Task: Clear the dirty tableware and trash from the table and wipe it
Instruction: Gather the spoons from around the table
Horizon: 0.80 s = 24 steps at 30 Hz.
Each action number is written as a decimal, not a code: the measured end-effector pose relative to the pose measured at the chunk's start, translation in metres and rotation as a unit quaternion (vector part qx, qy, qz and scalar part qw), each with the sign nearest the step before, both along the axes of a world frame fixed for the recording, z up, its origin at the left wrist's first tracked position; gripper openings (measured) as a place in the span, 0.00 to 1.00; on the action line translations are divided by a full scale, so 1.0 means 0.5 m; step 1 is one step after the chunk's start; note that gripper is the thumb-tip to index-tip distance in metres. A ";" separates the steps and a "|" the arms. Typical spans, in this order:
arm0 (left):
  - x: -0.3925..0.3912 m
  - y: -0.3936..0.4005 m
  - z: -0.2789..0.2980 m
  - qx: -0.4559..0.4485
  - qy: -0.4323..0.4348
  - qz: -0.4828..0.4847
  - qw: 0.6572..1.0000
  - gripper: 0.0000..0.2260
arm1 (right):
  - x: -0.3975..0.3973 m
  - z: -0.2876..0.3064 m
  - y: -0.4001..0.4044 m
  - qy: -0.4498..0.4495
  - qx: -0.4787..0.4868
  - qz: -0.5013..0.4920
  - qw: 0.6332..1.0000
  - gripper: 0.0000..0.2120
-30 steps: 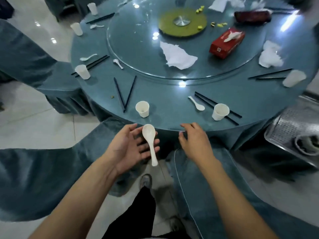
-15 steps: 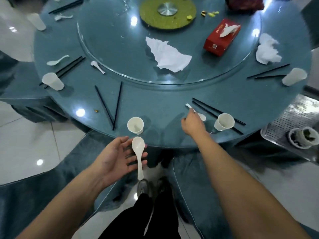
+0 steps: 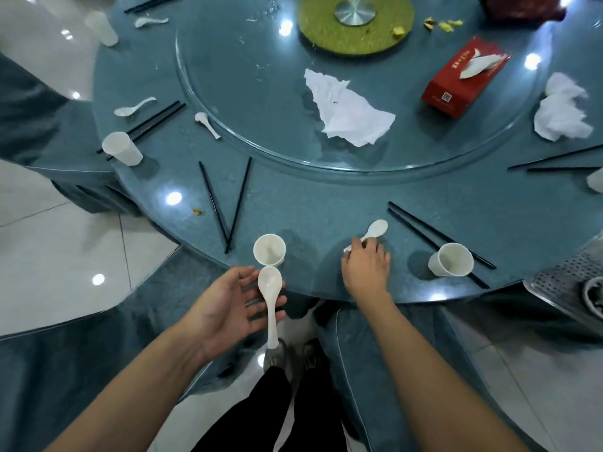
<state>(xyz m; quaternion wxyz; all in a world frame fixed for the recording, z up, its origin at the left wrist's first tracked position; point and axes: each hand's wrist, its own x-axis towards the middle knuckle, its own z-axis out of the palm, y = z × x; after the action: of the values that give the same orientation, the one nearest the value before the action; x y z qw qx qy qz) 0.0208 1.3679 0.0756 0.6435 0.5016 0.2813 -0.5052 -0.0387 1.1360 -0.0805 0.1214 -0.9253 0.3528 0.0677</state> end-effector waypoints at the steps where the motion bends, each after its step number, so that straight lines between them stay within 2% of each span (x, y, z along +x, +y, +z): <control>1: 0.001 -0.003 0.002 0.001 -0.001 0.001 1.000 0.22 | -0.009 -0.009 0.011 -0.017 -0.004 0.006 1.000 0.14; 5: 0.004 -0.008 0.013 -0.002 -0.009 0.016 1.000 0.25 | -0.016 -0.025 0.012 -0.075 0.030 -0.021 0.996 0.09; 10: -0.001 -0.006 0.019 -0.006 -0.018 0.045 0.999 0.24 | -0.029 -0.011 -0.010 -0.108 0.124 -0.121 0.979 0.07; 15: -0.019 0.011 0.029 -0.015 -0.036 0.107 0.994 0.23 | -0.057 0.104 0.002 -0.225 0.208 -0.160 0.938 0.09; 20: -0.037 0.025 0.054 -0.041 -0.067 0.171 0.982 0.24 | -0.047 0.267 0.092 -0.312 0.343 -0.071 0.883 0.10; 24: -0.045 0.055 0.082 -0.047 -0.098 0.222 0.969 0.24 | -0.026 0.348 0.198 -0.301 0.440 0.025 0.846 0.08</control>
<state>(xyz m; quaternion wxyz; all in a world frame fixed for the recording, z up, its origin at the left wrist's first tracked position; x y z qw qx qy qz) -0.0016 1.3955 0.1165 0.7870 0.4429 0.2969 -0.3104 -0.0516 1.2349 0.0936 0.6141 -0.7585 0.2089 -0.0631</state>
